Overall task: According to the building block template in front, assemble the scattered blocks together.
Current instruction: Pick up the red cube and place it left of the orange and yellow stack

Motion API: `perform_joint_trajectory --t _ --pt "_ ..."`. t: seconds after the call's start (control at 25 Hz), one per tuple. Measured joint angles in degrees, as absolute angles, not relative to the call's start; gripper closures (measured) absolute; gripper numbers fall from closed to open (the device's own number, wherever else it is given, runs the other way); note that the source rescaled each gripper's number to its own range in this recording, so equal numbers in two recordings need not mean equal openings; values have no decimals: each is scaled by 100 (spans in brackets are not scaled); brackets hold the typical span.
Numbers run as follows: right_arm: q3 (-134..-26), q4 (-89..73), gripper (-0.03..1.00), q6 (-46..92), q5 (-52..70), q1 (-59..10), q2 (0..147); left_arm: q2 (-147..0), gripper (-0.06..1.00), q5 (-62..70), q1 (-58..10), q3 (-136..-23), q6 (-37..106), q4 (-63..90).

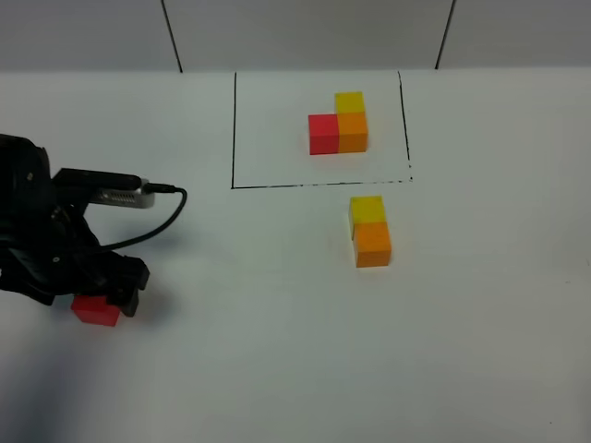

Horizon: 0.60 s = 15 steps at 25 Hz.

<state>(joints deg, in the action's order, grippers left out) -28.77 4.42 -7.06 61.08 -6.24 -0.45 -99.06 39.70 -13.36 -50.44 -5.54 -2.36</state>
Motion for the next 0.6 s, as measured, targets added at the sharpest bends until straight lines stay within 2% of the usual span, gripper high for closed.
perform_joint_trajectory --t 0.32,0.4,0.6 --pt "-2877 442 34 -706 6108 -624 -45 -10114 9 3792 -1385 -5044 -816 -418" --pt "-2877 442 34 -706 6108 -624 -45 -10114 14 3792 -1385 -5044 -907 -432" --pt "-2877 442 34 -706 6108 -624 -45 -10119 36 3798 -1385 -5044 -949 -447"
